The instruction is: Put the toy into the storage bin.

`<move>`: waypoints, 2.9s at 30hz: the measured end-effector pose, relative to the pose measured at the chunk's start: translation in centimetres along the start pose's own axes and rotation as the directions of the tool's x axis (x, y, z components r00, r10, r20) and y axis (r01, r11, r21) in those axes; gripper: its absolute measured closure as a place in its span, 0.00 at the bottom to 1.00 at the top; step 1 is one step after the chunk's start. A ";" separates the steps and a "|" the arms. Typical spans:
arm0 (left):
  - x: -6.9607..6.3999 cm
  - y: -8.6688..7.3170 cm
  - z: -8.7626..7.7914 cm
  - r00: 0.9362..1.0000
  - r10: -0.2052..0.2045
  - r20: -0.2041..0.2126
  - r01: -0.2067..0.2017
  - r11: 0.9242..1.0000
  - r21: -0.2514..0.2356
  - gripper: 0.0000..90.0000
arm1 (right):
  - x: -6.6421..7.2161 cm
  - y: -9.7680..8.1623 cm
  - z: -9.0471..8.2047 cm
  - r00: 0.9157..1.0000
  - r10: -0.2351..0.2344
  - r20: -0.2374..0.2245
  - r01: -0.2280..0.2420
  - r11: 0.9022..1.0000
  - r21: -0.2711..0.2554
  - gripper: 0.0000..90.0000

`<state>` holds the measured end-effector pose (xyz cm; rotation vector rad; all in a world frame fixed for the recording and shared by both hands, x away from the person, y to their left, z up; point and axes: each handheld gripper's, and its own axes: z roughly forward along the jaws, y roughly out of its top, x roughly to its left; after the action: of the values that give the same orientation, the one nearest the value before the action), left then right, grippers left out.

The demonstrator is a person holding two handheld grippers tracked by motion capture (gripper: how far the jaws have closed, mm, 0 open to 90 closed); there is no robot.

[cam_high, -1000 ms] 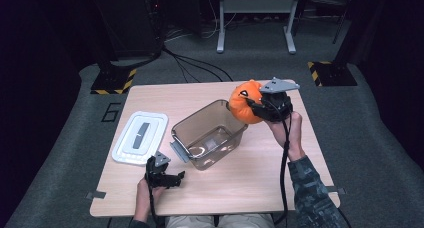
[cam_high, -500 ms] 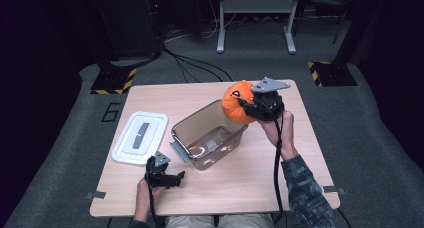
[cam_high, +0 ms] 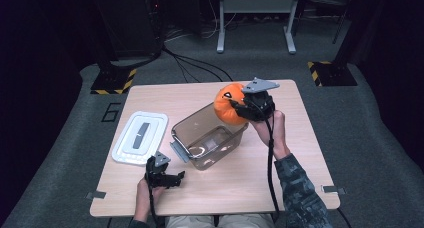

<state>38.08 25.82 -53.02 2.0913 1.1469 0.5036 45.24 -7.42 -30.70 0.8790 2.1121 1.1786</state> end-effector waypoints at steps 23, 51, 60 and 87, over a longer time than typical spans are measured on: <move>0.0 0.0 0.0 1.000 -0.001 0.001 0.001 1.000 0.000 0.07 | 2.2 -0.5 3.4 0.998 -0.020 -0.064 0.024 0.997 0.067 0.64; 0.0 0.0 0.0 1.000 0.001 0.003 -0.001 1.000 0.004 0.07 | 2.0 -2.1 6.5 0.989 0.064 -0.133 -0.043 0.987 0.155 0.61; 0.0 0.0 0.0 1.000 -0.001 0.004 0.001 1.000 0.004 0.07 | 2.2 -2.3 7.2 0.988 0.078 -0.135 -0.053 0.982 0.180 0.61; 0.0 0.0 0.0 1.000 -0.004 0.003 0.004 1.000 0.000 0.07 | 2.3 -3.5 10.2 0.982 0.099 -0.164 -0.041 0.946 0.323 0.41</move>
<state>38.08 25.81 -53.01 2.0890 1.1497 0.4986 50.26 -1.84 -38.80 1.0310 2.4836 0.9962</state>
